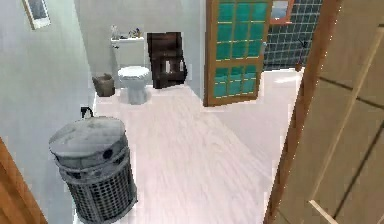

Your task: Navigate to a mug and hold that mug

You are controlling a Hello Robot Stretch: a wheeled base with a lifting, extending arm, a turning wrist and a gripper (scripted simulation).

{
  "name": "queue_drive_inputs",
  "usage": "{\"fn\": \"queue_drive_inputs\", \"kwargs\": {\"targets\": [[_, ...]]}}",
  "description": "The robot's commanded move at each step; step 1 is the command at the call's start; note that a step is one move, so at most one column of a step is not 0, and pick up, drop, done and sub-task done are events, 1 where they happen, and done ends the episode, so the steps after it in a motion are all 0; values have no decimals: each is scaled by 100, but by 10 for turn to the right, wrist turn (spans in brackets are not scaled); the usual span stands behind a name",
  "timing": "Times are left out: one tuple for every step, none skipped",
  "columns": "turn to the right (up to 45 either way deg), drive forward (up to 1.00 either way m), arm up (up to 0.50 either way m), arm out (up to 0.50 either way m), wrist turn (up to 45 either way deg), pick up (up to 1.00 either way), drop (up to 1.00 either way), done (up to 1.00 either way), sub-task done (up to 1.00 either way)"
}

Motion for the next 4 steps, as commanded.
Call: {"fn": "queue_drive_inputs", "kwargs": {"targets": [[0,80,0,0,0,0,0,0,0],[240,0,0,0,0,0,0,0,0],[0,100,0,0,0,0,0,0,0],[450,0,0,0,0,0,0,0,0]]}}
